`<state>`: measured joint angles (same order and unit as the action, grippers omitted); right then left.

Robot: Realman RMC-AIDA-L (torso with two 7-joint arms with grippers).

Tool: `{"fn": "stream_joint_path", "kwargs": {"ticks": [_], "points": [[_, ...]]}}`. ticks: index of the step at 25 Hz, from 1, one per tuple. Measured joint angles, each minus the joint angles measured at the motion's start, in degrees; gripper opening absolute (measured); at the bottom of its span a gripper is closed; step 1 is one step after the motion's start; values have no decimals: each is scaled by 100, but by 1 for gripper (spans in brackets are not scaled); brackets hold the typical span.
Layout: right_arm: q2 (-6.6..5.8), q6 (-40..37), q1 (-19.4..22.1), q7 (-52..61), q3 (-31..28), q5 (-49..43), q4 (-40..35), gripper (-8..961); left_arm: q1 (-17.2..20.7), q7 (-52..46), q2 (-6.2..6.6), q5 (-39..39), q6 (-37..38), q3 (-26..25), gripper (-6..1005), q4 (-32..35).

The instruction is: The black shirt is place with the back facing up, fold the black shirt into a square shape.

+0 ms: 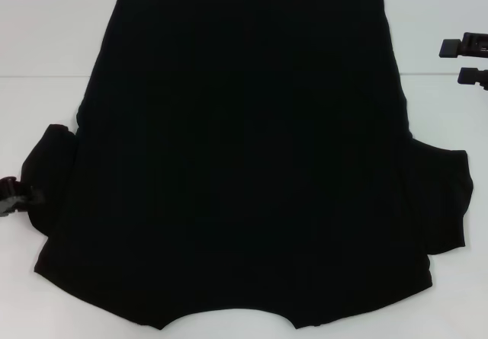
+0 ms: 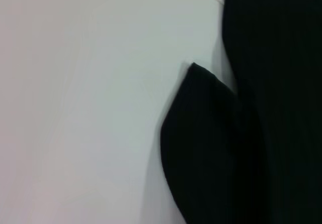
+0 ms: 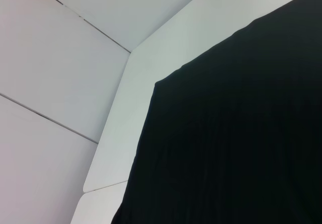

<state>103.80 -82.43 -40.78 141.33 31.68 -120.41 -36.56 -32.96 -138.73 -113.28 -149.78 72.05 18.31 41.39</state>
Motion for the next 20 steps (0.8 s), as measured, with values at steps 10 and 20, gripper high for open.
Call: {"fn": "stream_joint_path", "kwargs": {"ticks": [10, 20], "points": [[0, -7, 18, 0, 5, 0, 8, 881, -8, -134, 15, 40, 62, -1, 117, 10], [0, -11, 52, 0, -16, 0, -8, 882, 7, -184, 79, 164, 439, -138, 37, 658]]}}
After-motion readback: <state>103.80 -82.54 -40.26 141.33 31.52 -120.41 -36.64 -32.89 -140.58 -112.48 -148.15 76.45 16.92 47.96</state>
